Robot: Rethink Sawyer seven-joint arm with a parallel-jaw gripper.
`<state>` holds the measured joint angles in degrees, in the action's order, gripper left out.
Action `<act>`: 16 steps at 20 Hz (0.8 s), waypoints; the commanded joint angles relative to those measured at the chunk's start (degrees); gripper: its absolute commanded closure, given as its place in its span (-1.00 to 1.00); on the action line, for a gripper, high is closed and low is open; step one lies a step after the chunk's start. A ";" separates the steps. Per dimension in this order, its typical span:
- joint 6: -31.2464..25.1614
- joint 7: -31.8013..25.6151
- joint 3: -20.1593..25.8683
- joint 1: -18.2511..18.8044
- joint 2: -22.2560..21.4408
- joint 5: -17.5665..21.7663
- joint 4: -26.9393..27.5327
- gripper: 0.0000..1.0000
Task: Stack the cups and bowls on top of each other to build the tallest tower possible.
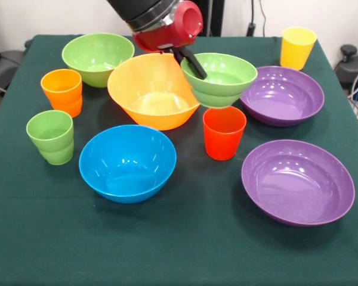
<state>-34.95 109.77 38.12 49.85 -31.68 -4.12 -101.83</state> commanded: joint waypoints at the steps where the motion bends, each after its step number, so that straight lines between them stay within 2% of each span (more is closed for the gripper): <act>1: -3.28 -0.08 -2.44 0.30 -1.51 2.69 0.03 1.00; 2: -1.50 -0.29 -1.86 1.17 -2.29 3.24 -2.67 1.00; 5: 1.09 -0.71 -1.87 2.30 -2.95 4.78 -6.18 1.00; 8: 7.09 0.50 -2.67 1.88 -1.07 7.05 -8.73 1.00; 12: 11.07 2.14 -2.64 1.65 1.67 7.89 -9.36 1.00; 16: 10.84 1.86 -2.43 1.89 2.80 7.77 -8.08 1.00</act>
<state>-27.79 109.77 38.09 53.08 -33.08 -0.35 -107.08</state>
